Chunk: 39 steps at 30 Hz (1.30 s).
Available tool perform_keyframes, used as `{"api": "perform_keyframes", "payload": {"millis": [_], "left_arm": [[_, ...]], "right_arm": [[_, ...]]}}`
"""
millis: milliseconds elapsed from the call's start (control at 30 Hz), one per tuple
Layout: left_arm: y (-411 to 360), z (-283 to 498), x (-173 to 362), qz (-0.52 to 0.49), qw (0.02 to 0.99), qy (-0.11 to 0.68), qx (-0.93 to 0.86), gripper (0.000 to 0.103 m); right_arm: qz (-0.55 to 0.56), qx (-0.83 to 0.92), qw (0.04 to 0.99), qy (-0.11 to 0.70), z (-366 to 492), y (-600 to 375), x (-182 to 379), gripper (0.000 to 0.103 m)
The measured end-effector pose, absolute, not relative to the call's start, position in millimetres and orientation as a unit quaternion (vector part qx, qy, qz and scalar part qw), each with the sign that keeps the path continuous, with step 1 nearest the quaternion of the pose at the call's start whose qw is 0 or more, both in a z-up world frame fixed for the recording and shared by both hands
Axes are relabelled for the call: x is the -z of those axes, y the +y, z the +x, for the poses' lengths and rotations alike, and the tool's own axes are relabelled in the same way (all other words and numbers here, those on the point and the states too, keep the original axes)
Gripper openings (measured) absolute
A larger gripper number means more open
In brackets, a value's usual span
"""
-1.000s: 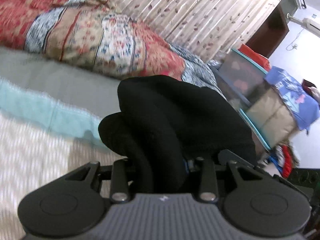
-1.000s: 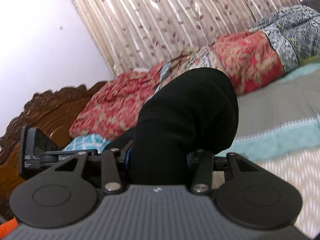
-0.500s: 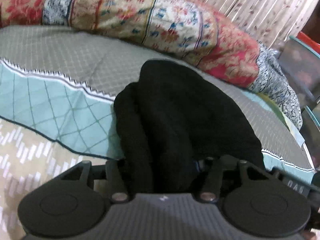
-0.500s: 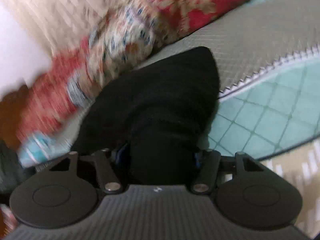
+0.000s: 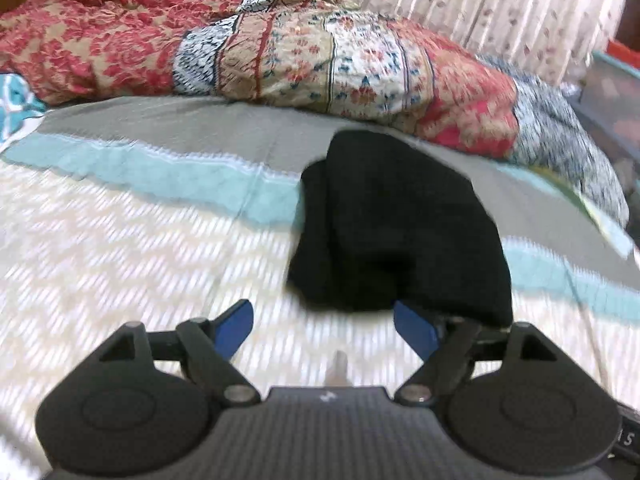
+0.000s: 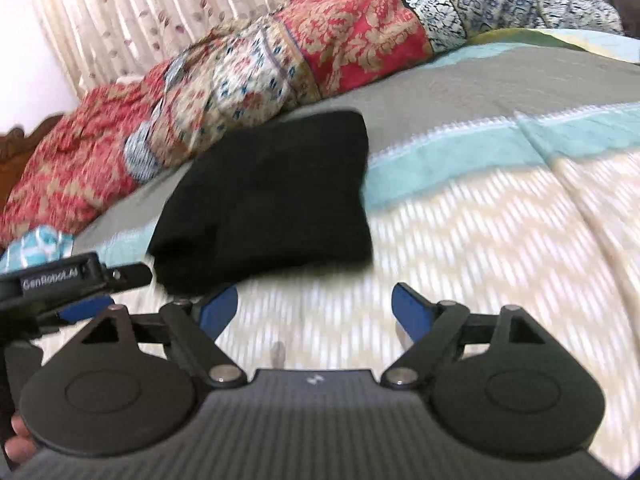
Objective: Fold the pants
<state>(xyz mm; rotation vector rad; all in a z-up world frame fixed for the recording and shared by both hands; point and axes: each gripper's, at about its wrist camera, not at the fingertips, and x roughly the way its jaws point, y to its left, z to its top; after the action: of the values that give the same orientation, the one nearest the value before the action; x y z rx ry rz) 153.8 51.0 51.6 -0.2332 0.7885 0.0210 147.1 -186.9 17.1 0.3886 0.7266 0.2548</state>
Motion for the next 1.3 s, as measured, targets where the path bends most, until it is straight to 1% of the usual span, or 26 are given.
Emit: {"api": "perform_keyframes", "payload": {"millis": [167,200,233,300,333,433,633,867,1067,1300], "left_arm": [[42.0,87.2,-51.5,-0.081,0.903,0.42,-0.021,0.084],[39.9,77.2,-52.9,-0.075,0.902,0.424,-0.023,0.088],[38.6,63.9,-55.5,-0.07,0.902,0.425,-0.026,0.095],[36.7,40.1,-61.5,-0.067,0.904,0.421,-0.029,0.101],[35.7,27.4,-65.7,-0.066,0.906,0.418,-0.028,0.103],[32.1,1.6,-74.2,-0.058,0.908,0.415,-0.025,0.103],[26.9,-32.8,-82.4,-0.044,0.907,0.418,-0.025,0.103],[30.2,-51.2,-86.7,-0.063,0.907,0.415,-0.044,0.103],[22.7,-60.6,-99.7,-0.04,0.916,0.397,-0.051,0.103],[18.7,-70.4,-109.7,-0.035,0.925,0.377,-0.045,0.103]], "right_arm": [[0.182,-0.128,0.894,0.39,100.9,-174.0,-21.8,0.09],[0.18,-0.132,0.892,0.394,90.7,-172.9,-24.1,0.091],[0.179,-0.134,0.891,0.396,82.5,-171.2,-26.9,0.092],[0.177,-0.139,0.891,0.395,67.3,-167.2,-33.5,0.096],[0.177,-0.14,0.89,0.396,59.0,-166.3,-35.5,0.096],[0.175,-0.142,0.886,0.404,39.8,-162.0,-42.4,0.096],[0.177,-0.144,0.89,0.395,2.5,-162.3,-52.8,0.096],[0.178,-0.126,0.896,0.387,-20.0,-165.4,-57.7,0.097],[0.18,-0.11,0.899,0.384,-34.0,-163.5,-58.3,0.097],[0.179,-0.095,0.903,0.379,-45.1,-162.1,-63.0,0.097]]}}
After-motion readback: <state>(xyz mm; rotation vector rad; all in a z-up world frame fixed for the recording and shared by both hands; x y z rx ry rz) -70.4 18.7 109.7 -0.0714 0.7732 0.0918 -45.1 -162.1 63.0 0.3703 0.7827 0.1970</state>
